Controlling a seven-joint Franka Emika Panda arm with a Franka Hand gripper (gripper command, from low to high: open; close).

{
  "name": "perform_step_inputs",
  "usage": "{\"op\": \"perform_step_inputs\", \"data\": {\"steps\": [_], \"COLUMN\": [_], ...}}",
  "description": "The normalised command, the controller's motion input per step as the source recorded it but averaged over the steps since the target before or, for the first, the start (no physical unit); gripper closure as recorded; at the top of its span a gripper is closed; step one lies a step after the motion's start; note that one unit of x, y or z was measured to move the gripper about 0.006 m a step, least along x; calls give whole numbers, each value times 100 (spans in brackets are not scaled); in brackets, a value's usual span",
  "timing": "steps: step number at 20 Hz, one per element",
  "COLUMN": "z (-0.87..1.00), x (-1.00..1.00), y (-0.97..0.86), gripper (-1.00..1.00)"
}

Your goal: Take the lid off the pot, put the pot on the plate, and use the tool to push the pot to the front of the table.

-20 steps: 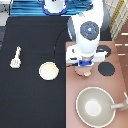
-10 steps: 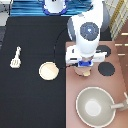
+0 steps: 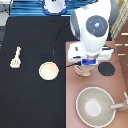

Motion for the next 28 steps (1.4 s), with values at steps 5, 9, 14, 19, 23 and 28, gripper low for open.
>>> {"op": "perform_step_inputs", "data": {"steps": [5,9,14,19,23,28], "z": [55,21,-30,-60,-72,-80], "x": [-95,-98,-100,-100,-100,-100], "y": [0,-8,-21,-23,-20,-21], "gripper": [100,100,100,100,100,100]}}
